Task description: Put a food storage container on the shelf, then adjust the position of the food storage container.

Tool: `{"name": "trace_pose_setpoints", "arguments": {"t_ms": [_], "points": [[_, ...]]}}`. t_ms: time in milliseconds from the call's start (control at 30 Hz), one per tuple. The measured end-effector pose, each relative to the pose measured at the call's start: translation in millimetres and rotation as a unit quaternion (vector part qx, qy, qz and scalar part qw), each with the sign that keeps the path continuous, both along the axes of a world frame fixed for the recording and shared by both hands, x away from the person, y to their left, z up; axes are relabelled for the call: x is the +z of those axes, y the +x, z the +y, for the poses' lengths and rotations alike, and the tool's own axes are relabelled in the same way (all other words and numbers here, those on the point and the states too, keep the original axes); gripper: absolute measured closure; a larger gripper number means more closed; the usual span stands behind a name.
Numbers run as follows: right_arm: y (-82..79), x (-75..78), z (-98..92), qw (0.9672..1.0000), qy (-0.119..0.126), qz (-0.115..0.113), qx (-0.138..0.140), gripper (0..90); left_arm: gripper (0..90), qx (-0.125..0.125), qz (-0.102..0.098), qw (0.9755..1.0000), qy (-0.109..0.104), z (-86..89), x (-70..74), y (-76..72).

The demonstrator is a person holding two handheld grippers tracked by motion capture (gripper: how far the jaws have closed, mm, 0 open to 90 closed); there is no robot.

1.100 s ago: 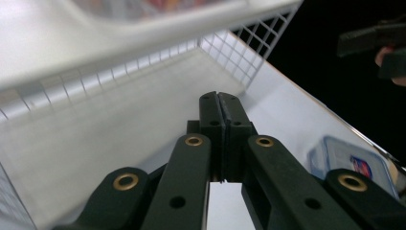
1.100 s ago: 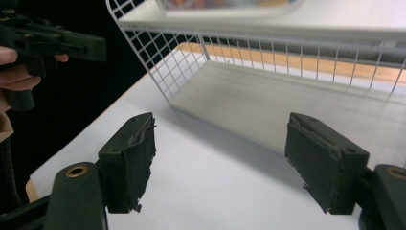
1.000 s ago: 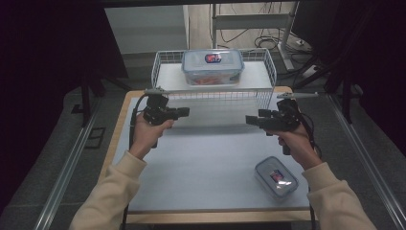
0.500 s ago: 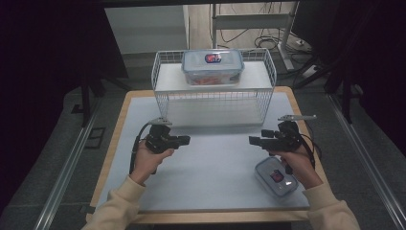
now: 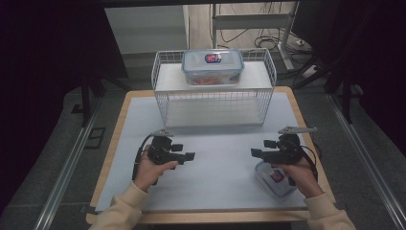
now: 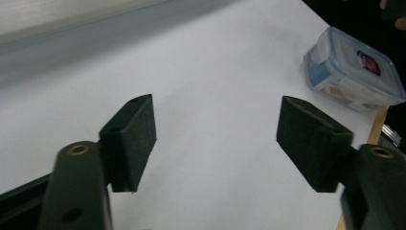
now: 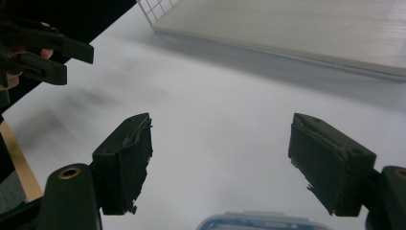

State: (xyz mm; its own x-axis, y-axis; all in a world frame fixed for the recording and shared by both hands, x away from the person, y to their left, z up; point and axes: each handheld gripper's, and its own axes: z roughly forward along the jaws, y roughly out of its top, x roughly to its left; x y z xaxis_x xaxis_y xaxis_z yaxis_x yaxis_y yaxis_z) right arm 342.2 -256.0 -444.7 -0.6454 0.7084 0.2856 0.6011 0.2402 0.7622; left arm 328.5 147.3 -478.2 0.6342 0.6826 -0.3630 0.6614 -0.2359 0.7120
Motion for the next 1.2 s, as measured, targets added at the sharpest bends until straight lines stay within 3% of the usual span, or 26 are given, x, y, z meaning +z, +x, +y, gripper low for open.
{"name": "trace_pose_setpoints", "arguments": {"t_ms": [233,333,633,733,833,967,1067,1200], "points": [[-9.0,-0.4,-11.9,1.0000,-0.002,-0.001,-0.006,23.0,28.2,0.002,-0.005,0.9999,0.013,-0.3,-7.7,-6.8],[-13.4,-1.9,-17.8,0.9997,-0.018,-0.009,-0.017,23.3,27.0,0.000,-0.004,0.9998,0.018,-1.8,-10.6,-8.4],[-35.8,-5.3,-31.2,0.9989,-0.037,-0.019,-0.021,28.2,26.1,-0.004,0.001,0.9997,0.023,-2.5,-17.2,-13.9],[-47.6,-3.4,-32.5,0.9989,-0.040,-0.024,-0.010,41.8,26.4,-0.003,0.002,0.9997,0.025,-0.4,-19.2,-16.2],[-60.4,0.1,-26.9,0.9975,-0.060,-0.038,0.001,59.7,26.5,-0.003,0.005,0.9996,0.028,1.0,-21.7,-16.6],[-73.1,3.1,-17.7,0.9970,-0.066,-0.029,0.027,82.7,26.6,-0.005,0.007,0.9995,0.031,1.1,-23.4,-16.1],[-80.0,-2.4,-9.9,0.9947,-0.090,-0.018,0.045,89.5,26.7,-0.004,0.007,0.9995,0.031,0.4,-24.0,-16.3],[-92.5,-15.3,0.6,0.9886,-0.131,-0.003,0.075,89.7,27.3,-0.005,0.008,0.9994,0.033,0.8,-24.8,-16.0]]}}
